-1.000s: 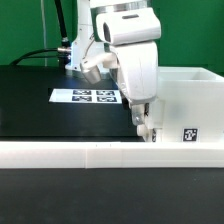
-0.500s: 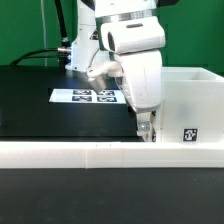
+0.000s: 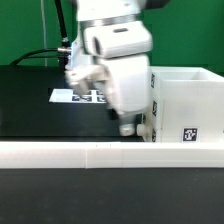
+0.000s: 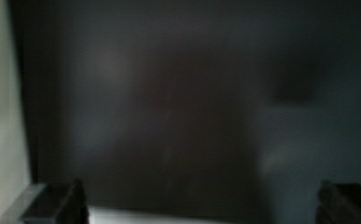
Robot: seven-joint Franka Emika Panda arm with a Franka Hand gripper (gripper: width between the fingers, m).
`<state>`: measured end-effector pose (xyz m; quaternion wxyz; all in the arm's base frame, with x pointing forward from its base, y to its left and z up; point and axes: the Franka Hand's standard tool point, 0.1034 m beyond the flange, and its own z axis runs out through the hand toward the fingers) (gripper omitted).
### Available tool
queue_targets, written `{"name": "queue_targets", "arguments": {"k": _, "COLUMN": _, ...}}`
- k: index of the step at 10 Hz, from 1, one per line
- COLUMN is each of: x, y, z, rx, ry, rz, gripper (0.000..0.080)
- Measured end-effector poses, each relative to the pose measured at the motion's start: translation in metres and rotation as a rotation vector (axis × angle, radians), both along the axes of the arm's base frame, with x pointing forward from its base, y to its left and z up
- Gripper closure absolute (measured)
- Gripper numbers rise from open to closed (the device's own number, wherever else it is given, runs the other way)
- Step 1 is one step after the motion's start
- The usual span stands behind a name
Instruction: Assemble drawer
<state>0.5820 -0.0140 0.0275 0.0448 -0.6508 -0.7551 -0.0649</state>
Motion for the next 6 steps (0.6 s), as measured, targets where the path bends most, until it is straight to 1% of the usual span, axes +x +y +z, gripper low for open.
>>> {"name": "queue_targets", "arguments": {"k": 1, "x": 0.0000, "y": -0.0231, "z": 0.0018, "rx": -0.007, "ry": 0.004, "rz": 0.005, "gripper": 0.0150}}
{"name": "queue_targets", "arguments": {"k": 2, "x": 0.0005, "y": -0.0315, "z": 0.0033, "rx": -0.009, "ry": 0.000, "rz": -0.002, "gripper": 0.0150}}
{"name": "queue_targets", "arguments": {"k": 4, "x": -0.0005, "y": -0.0279, "z": 0.0012, "rx": -0.007, "ry": 0.004, "rz": 0.003, "gripper": 0.0150}}
{"name": "queue_targets", "arguments": {"k": 6, "x": -0.0008, "y": -0.0281, "z": 0.0008, "rx": -0.006, "ry": 0.005, "rz": 0.002, "gripper": 0.0150}}
